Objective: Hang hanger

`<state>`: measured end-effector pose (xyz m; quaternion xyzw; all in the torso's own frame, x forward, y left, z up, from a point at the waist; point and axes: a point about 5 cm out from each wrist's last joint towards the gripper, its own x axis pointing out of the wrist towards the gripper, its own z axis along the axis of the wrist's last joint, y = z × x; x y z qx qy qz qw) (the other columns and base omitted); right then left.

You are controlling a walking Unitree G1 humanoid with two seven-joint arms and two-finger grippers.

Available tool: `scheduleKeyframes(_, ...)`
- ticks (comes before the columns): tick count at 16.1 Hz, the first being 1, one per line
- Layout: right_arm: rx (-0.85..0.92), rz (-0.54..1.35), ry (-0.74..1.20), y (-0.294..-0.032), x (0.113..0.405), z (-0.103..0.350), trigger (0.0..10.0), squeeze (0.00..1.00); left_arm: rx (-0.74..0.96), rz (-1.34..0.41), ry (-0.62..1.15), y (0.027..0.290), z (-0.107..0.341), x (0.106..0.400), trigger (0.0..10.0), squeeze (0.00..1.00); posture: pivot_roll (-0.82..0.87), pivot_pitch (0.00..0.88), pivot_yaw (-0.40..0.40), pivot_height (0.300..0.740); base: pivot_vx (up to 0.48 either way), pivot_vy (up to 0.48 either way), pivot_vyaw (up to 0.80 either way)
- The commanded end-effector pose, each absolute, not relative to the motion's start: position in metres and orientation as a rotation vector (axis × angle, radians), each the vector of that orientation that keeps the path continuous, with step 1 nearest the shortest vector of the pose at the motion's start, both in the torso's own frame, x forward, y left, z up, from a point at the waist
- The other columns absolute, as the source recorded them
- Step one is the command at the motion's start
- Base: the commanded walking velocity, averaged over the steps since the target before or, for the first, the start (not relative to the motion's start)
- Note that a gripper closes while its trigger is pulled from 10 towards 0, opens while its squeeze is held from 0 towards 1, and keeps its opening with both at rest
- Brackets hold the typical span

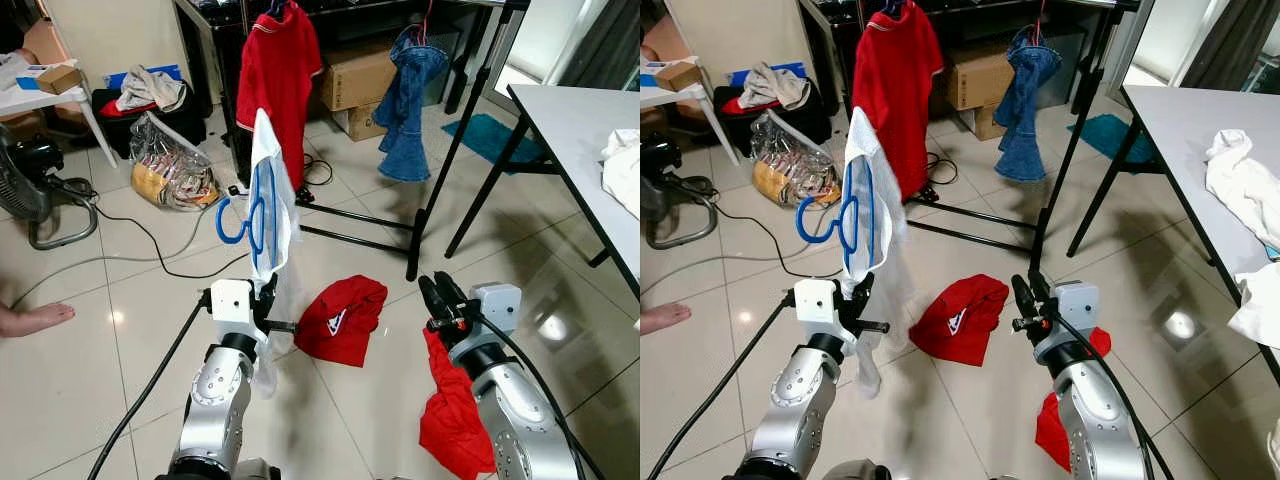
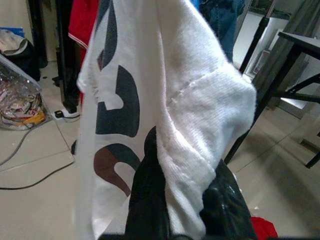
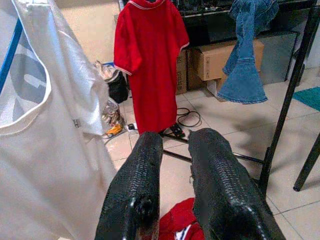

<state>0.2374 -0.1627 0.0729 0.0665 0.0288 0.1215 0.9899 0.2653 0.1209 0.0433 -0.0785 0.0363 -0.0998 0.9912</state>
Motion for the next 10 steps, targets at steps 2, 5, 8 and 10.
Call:
scheduleKeyframes(2, 0.129, 0.234, 0.056, -0.1657, 0.2370, 0.0724, 10.0, 0.00, -0.174, -0.208, 0.067, 0.1156, 0.0467, 0.2682, 10.0, 0.00, 0.08, 0.015, 0.016, 0.740, 0.000, 0.169, 0.00)
scheduleKeyframes(5, 0.132, 0.232, 0.058, -0.1651, 0.2358, 0.0716, 10.0, 0.00, -0.175, -0.217, 0.077, 0.1145, 0.0456, 0.2679, 10.0, 0.00, 0.07, 0.017, 0.020, 0.740, 0.000, 0.480, 0.00)
scheduleKeyframes(8, 0.133, 0.231, 0.059, -0.1650, 0.2352, 0.0714, 10.0, 0.00, -0.176, -0.222, 0.077, 0.1134, 0.0462, 0.2683, 10.0, 0.00, 0.07, 0.018, 0.020, 0.740, 0.000, 0.480, 0.00)
scheduleKeyframes(10, 0.133, 0.229, 0.060, -0.1651, 0.2353, 0.0713, 10.0, 0.00, -0.177, -0.228, 0.080, 0.1126, 0.0463, 0.2686, 10.0, 0.00, 0.07, 0.018, 0.020, 0.740, 0.000, 0.480, 0.00)
